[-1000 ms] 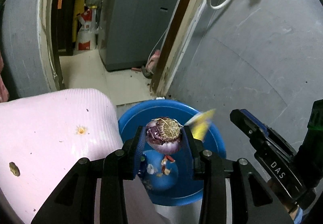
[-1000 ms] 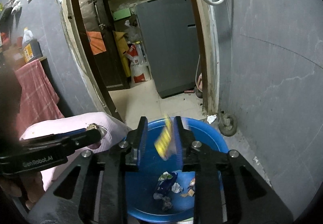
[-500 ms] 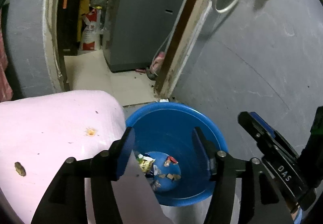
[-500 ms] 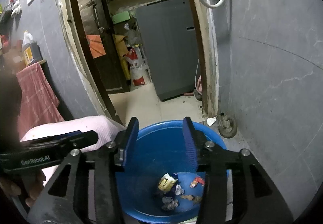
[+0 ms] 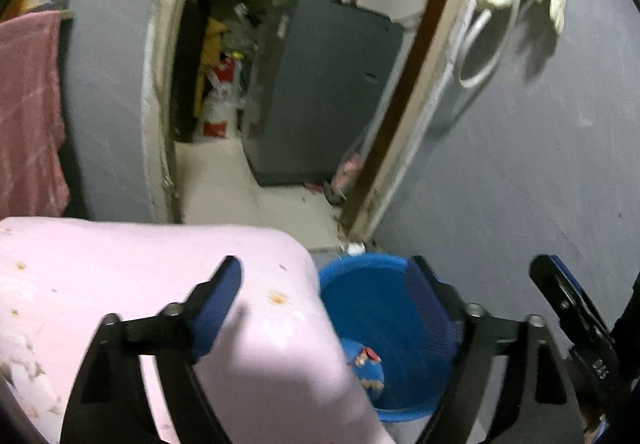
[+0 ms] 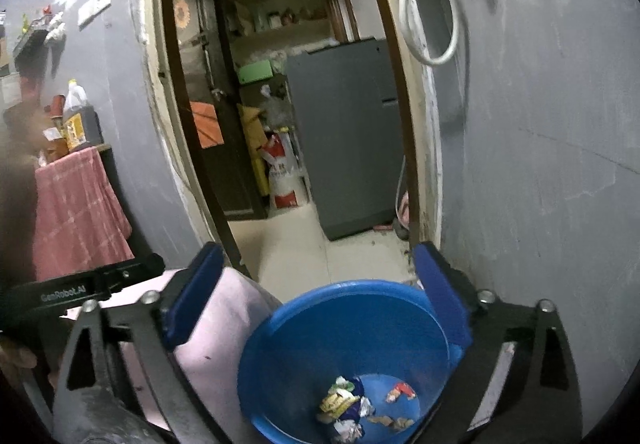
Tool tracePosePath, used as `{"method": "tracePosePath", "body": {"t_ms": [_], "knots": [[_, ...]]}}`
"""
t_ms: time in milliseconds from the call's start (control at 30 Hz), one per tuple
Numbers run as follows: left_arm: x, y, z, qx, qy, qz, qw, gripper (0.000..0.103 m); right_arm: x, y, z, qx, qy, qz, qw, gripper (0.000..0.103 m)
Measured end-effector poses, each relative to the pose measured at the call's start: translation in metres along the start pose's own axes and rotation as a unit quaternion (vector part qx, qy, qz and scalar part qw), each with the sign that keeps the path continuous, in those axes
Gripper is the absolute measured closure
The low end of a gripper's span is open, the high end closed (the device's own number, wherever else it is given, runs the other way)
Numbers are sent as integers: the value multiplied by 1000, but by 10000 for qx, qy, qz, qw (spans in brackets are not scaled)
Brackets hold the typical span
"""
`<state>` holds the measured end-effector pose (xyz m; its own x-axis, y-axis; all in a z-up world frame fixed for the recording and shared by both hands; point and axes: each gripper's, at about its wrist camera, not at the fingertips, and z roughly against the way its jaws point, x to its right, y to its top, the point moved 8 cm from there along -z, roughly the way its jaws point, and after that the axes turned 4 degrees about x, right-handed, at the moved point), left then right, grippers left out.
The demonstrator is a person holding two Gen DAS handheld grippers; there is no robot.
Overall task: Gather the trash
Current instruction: 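Move both empty grippers away from the bucket toward the table, then move both open grippers over the small brown lumps on the pink cloth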
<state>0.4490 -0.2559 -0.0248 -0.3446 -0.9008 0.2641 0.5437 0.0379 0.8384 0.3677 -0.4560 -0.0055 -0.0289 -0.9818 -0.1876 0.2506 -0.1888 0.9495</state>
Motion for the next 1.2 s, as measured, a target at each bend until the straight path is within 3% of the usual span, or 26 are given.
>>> {"method": "tracePosePath", "body": {"t_ms": [333,633,867,1200], "knots": [[-39,25,60,877,339,-115,9955,6,-56,20,17,550,399,224,9974,0],[-82,33,117,1444,761,-259,9862,4,-128,22,25,837,940,468,9909,0],[-132,28,151,1575,1231,-250,9795,4,-183,8,11,550,1318,426,9888,0],[-205,3,181,1529,1697,-281,9732,4,-245,-31,-12,-87,1492,520,9874,0]]}}
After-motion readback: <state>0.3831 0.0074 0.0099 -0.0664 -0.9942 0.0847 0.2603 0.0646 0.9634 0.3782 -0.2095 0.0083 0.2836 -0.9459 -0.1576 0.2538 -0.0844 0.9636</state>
